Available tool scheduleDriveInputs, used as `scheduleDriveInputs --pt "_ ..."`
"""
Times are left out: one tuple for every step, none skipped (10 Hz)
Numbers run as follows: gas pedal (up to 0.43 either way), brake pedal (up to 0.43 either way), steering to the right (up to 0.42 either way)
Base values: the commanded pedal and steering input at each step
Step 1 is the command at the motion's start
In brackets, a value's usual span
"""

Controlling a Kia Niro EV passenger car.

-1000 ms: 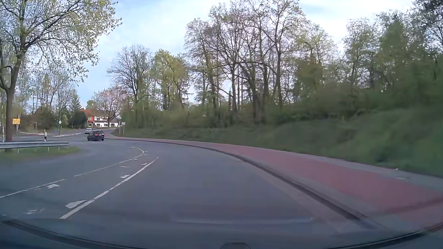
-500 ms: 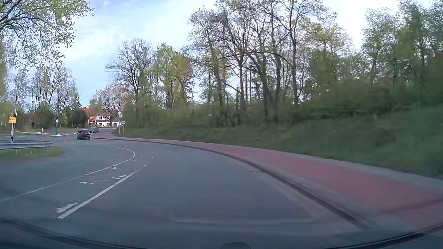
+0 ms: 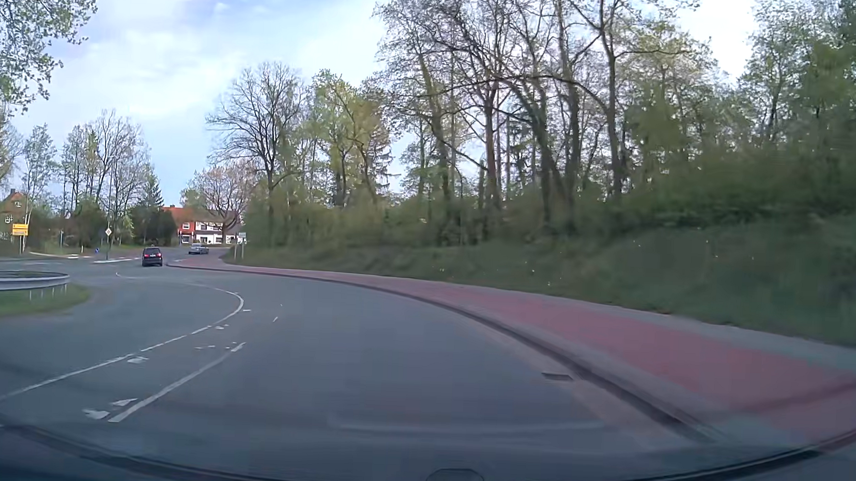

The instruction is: Follow the waypoints while adhering to traffic rules and regulations

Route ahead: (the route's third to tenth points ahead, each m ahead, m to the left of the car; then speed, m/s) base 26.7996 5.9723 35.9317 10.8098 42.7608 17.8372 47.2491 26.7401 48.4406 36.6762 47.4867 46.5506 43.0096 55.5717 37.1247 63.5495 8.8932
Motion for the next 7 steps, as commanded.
scheduleDriveInputs --pt "0.067 0.0 -0.039" --pt "0.067 0.0 -0.039" --pt "0.067 0.0 -0.043" --pt "0.067 0.0 -0.045" --pt "0.059 0.0 -0.046" --pt "0.059 0.0 -0.047" --pt "0.059 0.0 -0.048"
